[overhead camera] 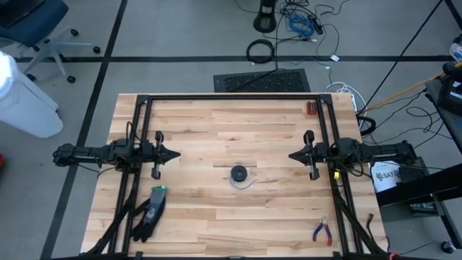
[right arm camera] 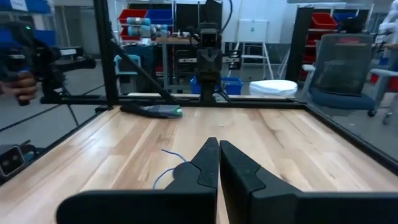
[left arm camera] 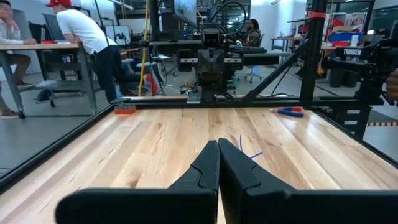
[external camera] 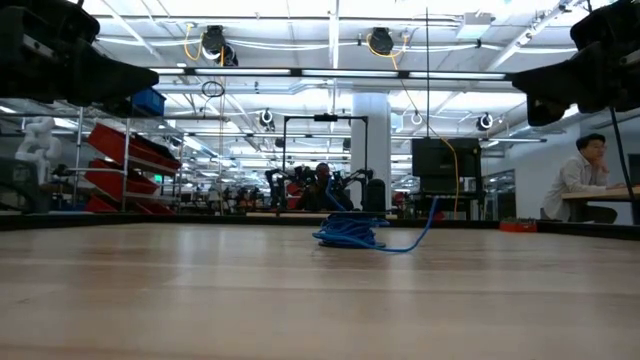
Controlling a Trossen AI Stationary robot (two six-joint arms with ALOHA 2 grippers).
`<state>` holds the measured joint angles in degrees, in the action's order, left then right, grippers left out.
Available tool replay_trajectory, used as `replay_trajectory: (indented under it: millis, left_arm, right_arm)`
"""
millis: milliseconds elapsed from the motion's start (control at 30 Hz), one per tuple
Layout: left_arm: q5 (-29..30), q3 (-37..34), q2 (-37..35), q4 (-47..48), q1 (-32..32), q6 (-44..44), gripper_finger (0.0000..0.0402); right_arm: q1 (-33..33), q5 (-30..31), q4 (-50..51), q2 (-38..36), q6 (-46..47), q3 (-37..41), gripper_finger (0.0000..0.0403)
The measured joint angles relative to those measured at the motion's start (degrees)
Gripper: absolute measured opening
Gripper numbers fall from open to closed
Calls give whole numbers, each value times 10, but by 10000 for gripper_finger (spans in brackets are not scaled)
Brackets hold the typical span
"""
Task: Coil cords
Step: Return to Home Position
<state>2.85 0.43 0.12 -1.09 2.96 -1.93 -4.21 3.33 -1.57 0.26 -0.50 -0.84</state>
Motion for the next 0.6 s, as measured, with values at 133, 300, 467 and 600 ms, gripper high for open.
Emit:
replay_trajectory:
  millis: [133, 300, 467, 600]
  left_arm:
    - [0, 0, 0, 0, 0, 0, 2]
    - [0, 0, 0, 0, 0, 0, 2]
    - [0, 0, 0, -1, 0, 0, 2]
    - [0, 0, 0, -1, 0, 0, 2]
  right_arm:
    - [0, -5, 1, 0, 16, 0, 0]
    - [0, -3, 1, 0, 17, 0, 0]
    - [0, -3, 1, 0, 13, 0, 0]
    - [0, -3, 1, 0, 15, 0, 0]
